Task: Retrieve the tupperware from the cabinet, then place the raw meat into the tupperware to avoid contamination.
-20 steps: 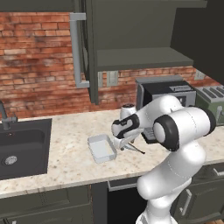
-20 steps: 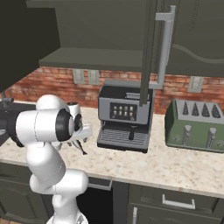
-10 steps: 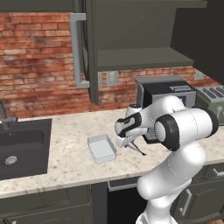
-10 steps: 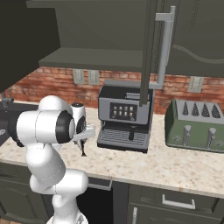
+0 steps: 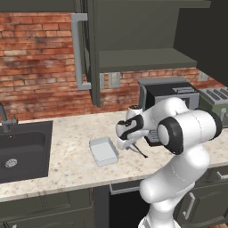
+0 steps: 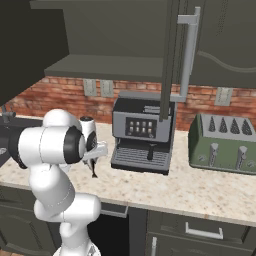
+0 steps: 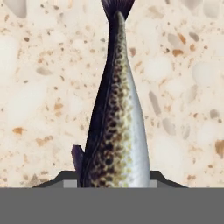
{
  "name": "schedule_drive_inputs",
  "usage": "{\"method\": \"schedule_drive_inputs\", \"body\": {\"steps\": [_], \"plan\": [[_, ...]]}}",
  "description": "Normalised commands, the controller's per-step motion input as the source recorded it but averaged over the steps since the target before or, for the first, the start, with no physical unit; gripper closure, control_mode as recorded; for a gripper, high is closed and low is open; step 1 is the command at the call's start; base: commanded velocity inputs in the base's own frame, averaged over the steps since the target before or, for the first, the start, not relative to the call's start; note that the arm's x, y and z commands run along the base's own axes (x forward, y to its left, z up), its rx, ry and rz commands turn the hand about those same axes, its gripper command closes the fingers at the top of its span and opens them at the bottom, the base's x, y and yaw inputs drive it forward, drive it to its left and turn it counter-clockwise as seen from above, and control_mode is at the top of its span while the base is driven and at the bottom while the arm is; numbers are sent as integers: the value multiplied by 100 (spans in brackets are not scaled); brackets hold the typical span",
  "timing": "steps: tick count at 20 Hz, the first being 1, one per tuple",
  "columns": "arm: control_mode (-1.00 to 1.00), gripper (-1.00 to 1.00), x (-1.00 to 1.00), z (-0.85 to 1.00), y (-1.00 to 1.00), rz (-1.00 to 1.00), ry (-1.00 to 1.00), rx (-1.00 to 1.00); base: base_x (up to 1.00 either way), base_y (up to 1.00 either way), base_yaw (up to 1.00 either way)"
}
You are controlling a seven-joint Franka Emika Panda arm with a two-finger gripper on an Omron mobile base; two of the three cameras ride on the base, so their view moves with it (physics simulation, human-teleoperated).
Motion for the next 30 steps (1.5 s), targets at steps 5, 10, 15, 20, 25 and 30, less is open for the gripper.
{"method": "schedule_drive_inputs", "body": {"steps": [5, 10, 15, 20, 25, 30], "plan": [[-100, 100, 0, 57, 22, 0, 4, -5, 0, 0, 0], [-100, 100, -4, 51, 18, -5, 2, 2, 0, 0, 0], [-100, 100, -5, 12, 7, -12, -3, 11, 0, 0, 0], [-100, 100, -4, 19, 32, -12, 0, 2, 0, 0, 0], [-100, 100, 0, 24, 44, -14, 5, -2, 0, 0, 0], [-100, 100, -4, 17, 40, -9, 8, -2, 0, 0, 0]]}}
